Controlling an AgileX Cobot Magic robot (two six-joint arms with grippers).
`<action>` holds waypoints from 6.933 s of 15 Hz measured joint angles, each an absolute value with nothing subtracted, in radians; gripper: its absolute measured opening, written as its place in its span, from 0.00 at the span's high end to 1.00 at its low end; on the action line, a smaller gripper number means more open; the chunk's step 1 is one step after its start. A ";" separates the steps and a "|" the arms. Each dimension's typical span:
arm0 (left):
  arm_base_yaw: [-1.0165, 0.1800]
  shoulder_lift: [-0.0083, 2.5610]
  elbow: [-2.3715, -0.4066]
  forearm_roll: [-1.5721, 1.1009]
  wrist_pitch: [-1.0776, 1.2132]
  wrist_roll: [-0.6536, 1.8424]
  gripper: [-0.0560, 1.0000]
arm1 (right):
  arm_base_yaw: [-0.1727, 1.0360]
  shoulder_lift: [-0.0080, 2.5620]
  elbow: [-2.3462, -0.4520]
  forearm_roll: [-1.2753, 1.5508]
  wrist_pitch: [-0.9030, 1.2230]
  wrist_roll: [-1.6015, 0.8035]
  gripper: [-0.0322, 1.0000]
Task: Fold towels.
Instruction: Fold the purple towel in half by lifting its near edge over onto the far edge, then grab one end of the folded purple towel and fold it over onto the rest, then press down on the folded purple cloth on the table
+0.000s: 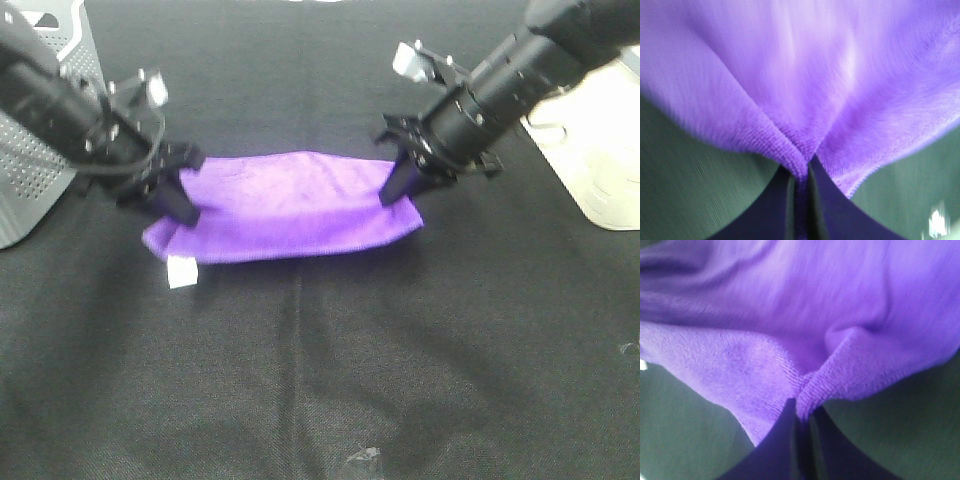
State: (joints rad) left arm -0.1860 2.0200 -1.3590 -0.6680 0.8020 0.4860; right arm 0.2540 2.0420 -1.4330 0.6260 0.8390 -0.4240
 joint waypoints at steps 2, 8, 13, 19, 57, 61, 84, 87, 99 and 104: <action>-0.174 2.077 -1.470 -0.668 0.804 0.471 0.94 | 0.253 2.121 -1.567 0.600 0.873 -0.391 0.97; -0.167 2.377 -1.927 -0.646 0.830 0.463 0.91 | 0.153 2.462 -2.134 0.578 0.999 -0.261 0.97; -0.167 2.503 -2.082 -0.629 0.831 0.444 0.89 | 0.153 2.611 -2.325 0.562 1.015 -0.213 0.97; -0.167 2.578 -2.198 -0.622 0.812 0.438 0.70 | 0.153 2.624 -2.329 0.498 1.004 -0.212 0.95; -0.141 2.717 -2.373 -0.671 1.119 0.305 0.23 | 0.153 2.597 -2.524 0.360 1.216 -0.142 0.29; -0.145 2.726 -2.373 -0.647 1.093 0.307 0.55 | 0.153 2.597 -2.524 0.360 1.216 -0.142 0.29; -0.368 2.683 -2.571 -0.474 1.085 0.314 0.64 | 0.153 2.400 -2.524 0.313 1.219 -0.124 0.29; -0.412 2.683 -2.571 -0.567 0.994 0.311 0.37 | 0.153 2.373 -2.524 0.317 1.220 -0.111 0.29; -0.299 2.537 -2.582 0.008 1.211 0.155 0.24 | 0.163 2.340 -2.524 0.614 1.219 -0.233 0.29; -0.270 2.523 -2.582 0.157 1.213 0.066 0.24 | 0.320 2.535 -2.524 0.765 1.214 -0.378 0.29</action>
State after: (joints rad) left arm -0.2700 2.5230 -2.5820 0.1570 1.2130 0.0660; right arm 0.3200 2.5350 -2.5240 0.7650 1.2140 -0.3780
